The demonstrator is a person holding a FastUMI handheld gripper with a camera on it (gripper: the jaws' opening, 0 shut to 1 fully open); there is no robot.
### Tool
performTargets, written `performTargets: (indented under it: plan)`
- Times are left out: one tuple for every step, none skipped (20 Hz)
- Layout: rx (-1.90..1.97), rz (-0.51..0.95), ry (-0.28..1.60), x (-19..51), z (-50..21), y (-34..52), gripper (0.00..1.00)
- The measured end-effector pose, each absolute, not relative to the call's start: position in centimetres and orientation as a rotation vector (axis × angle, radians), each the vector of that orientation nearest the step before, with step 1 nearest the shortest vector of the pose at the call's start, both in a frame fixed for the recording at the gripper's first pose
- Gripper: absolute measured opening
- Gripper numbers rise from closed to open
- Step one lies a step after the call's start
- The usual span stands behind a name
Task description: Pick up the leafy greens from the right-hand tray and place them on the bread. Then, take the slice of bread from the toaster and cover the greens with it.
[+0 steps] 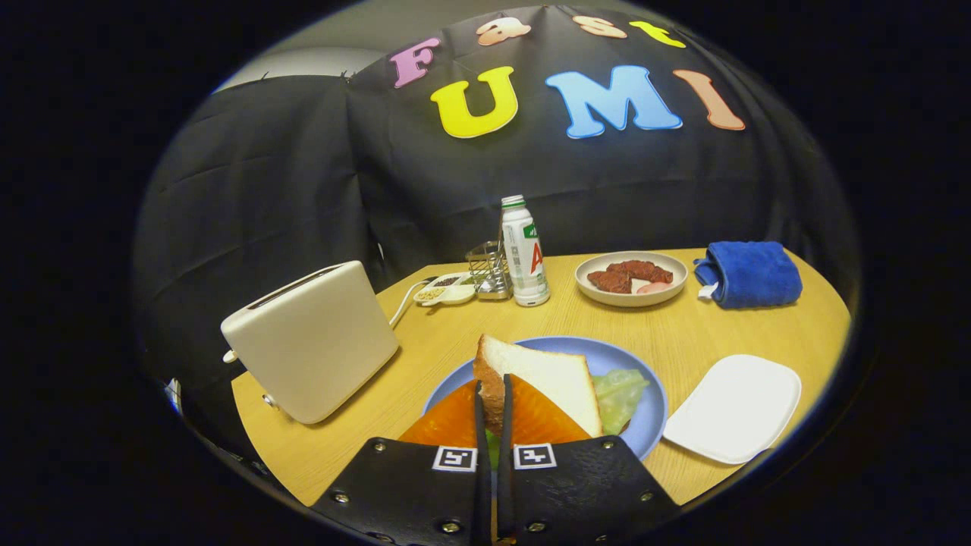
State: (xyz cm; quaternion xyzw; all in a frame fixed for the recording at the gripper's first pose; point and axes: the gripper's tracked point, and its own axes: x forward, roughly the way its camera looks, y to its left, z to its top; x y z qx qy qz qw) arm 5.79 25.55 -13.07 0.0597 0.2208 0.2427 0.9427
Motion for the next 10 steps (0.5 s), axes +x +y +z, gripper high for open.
performTargets:
  plan:
    - [0.122, 0.498, 0.458, 5.7, -13.3, 25.7, 0.04]
    - [0.119, 0.499, 0.465, 5.7, -13.6, 25.8, 0.04]
    - [0.119, 0.501, 0.476, 5.8, -13.9, 26.0, 0.04]
    - [0.125, 0.506, 0.497, 5.7, -14.4, 26.2, 0.04]
    - [0.136, 0.512, 0.524, 5.6, -15.0, 26.3, 0.03]
    - [0.152, 0.514, 0.55, 5.5, -15.3, 26.4, 0.04]
    - [0.169, 0.513, 0.566, 5.5, -15.4, 26.5, 0.04]
    - [0.177, 0.511, 0.568, 5.4, -15.3, 26.5, 0.04]
    - [0.179, 0.511, 0.57, 5.4, -15.3, 26.5, 0.04]
    - [0.174, 0.51, 0.563, 5.4, -15.4, 26.6, 0.04]
